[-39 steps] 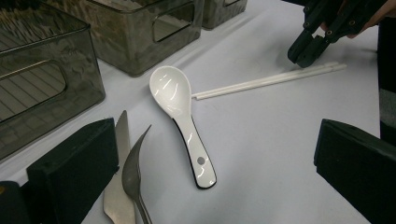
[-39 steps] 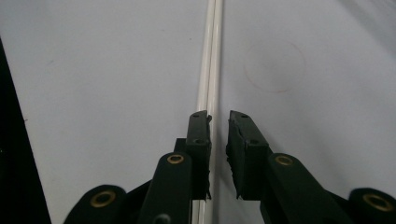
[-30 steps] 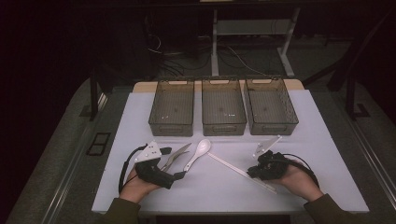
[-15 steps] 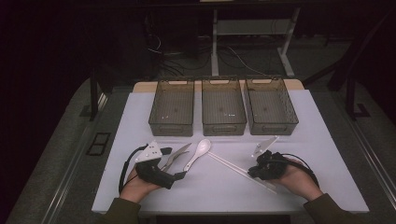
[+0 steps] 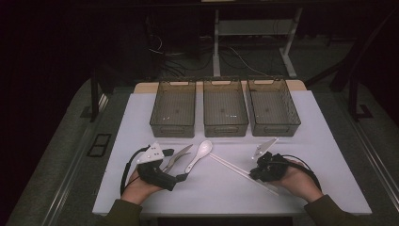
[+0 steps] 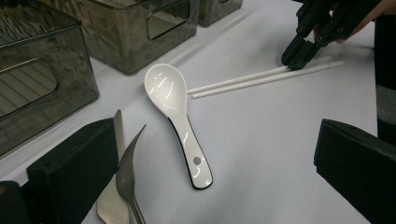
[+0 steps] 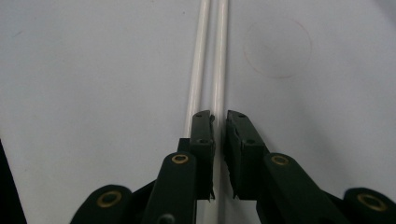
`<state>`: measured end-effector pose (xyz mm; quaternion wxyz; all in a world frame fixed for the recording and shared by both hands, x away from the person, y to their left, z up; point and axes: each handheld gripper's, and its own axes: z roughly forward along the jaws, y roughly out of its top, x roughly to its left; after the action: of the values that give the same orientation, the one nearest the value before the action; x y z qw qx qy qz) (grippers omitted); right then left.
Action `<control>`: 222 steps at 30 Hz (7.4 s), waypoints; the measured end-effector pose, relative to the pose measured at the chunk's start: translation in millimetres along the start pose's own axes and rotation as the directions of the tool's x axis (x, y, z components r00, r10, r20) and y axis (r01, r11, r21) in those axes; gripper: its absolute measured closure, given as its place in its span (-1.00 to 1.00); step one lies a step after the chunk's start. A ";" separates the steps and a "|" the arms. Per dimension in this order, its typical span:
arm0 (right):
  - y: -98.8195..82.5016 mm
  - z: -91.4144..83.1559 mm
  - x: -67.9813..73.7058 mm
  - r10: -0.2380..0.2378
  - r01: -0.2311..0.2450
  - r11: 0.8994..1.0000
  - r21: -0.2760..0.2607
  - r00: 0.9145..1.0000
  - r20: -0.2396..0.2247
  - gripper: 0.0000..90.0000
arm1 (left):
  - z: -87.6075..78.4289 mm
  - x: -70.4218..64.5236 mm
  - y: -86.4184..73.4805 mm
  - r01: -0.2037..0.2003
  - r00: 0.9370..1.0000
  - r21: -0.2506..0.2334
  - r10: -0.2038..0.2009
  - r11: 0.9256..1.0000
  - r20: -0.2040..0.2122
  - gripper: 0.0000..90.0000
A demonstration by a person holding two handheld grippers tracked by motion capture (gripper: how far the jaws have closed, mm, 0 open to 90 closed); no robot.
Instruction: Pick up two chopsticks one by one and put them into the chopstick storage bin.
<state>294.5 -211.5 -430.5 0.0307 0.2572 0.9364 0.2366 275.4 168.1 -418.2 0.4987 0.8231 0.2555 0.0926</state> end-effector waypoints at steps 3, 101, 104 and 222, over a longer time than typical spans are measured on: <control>0.2 0.0 -1.0 -0.003 0.003 1.000 0.004 1.000 -0.006 0.81 | 0.4 -0.2 0.0 0.000 1.000 0.001 0.000 1.000 0.001 -1.00; 226.0 -17.9 -63.0 0.239 -0.241 0.964 -0.110 0.970 -0.034 0.86 | 1.7 2.7 0.6 -0.004 1.000 -0.007 0.004 1.000 0.014 -1.00; 244.6 -9.9 -66.9 0.260 -0.262 0.959 -0.107 0.965 -0.028 0.87 | 2.1 2.4 0.5 0.001 1.000 -0.016 -0.001 1.000 0.018 -1.00; 52.5 -31.4 -21.9 0.027 -0.027 0.995 -0.099 1.000 -0.005 0.16 | 5.4 2.4 -5.7 -0.012 0.999 0.060 0.010 0.998 0.035 -1.00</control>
<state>332.4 -196.1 -380.0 0.0388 0.2676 0.9200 0.2837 277.7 167.2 -426.0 0.4775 0.8406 0.2451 0.0733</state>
